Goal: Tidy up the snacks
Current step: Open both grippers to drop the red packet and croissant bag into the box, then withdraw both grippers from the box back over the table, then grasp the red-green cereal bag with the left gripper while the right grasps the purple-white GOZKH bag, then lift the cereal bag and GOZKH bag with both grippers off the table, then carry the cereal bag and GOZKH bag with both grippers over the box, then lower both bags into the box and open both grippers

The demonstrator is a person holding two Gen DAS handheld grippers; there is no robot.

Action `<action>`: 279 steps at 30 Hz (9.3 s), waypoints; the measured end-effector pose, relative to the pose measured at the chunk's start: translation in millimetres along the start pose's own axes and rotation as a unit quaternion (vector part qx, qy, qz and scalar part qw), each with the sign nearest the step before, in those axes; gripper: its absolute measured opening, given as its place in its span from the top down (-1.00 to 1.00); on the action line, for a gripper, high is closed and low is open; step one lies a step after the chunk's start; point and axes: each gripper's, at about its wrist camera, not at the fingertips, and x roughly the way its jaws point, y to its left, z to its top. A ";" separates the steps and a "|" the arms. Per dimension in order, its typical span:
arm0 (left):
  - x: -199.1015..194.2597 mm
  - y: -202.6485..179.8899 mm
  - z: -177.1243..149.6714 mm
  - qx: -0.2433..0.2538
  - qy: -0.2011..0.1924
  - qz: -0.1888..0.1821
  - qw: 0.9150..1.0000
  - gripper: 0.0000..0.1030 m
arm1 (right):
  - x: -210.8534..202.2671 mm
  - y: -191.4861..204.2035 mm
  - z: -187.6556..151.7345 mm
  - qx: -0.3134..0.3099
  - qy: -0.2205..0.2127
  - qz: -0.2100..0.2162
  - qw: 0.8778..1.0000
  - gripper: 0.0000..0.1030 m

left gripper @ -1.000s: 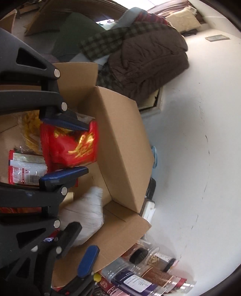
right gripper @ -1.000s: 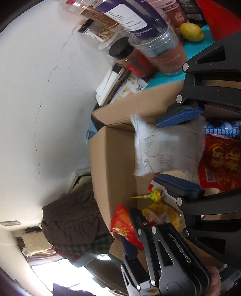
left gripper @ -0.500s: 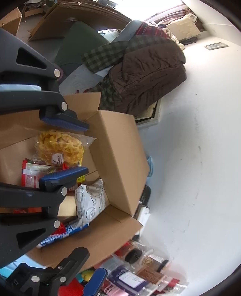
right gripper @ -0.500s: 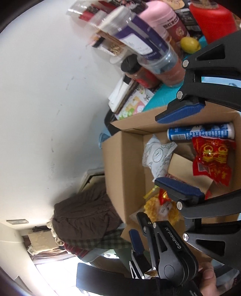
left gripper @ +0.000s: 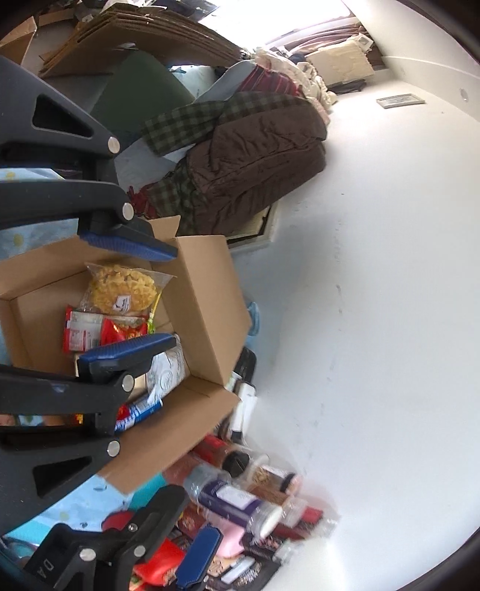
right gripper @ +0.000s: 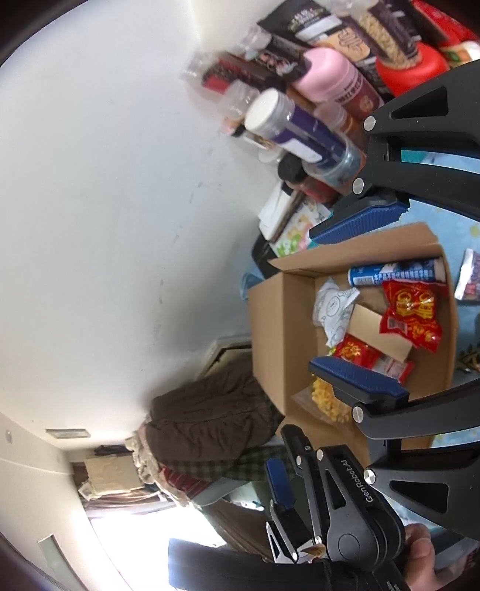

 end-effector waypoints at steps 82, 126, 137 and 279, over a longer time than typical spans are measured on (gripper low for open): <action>-8.4 -60.1 -181.5 0.026 0.067 -0.147 0.986 -0.55 | 1.3 -23.5 -228.2 0.109 0.137 -0.015 0.984 -0.49; 12.8 -100.5 -237.7 0.069 0.162 -0.211 0.962 -0.25 | -23.9 -37.9 -271.3 0.153 0.166 0.056 0.973 0.67; -23.8 -95.0 -259.2 0.092 0.155 -0.206 0.962 -0.25 | -72.0 -23.0 -304.8 0.156 0.180 0.086 0.967 0.69; 130.4 -17.3 -15.6 0.065 0.020 -0.058 0.996 -0.17 | 143.7 -12.0 -42.2 0.018 0.063 0.099 0.993 0.31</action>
